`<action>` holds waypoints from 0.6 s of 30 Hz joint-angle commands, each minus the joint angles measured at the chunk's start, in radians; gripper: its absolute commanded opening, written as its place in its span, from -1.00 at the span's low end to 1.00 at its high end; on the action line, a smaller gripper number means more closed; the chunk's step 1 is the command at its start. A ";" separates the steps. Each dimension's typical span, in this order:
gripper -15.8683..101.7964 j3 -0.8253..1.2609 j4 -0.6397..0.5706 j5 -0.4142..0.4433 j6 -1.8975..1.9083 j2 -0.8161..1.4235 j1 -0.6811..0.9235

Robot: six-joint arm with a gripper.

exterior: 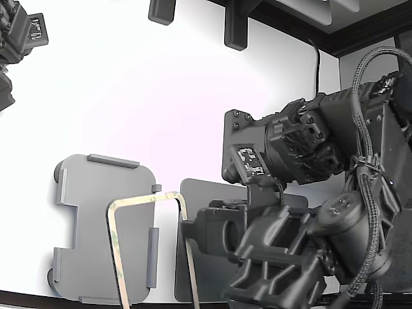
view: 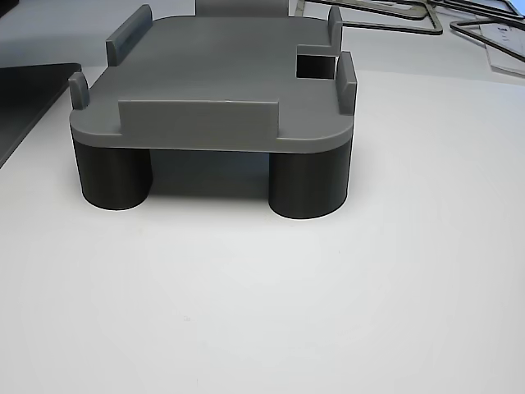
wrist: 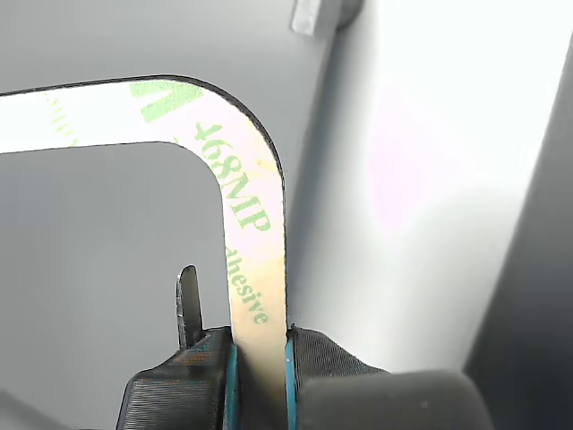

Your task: Move top rectangular frame to the holder.

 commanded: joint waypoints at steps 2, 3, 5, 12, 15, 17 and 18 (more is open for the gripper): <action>-0.91 -0.107 0.009 -0.002 0.028 -0.051 -0.078; -0.91 -0.127 0.009 -0.002 0.034 -0.069 -0.089; -0.91 -0.158 0.009 0.002 0.048 -0.100 -0.107; -0.92 -0.207 0.009 -0.025 0.077 -0.153 -0.137; -0.92 -0.213 0.009 -0.038 0.080 -0.172 -0.161; -0.92 -0.219 0.009 -0.054 0.084 -0.187 -0.175; -0.92 -0.221 0.009 -0.061 0.084 -0.195 -0.181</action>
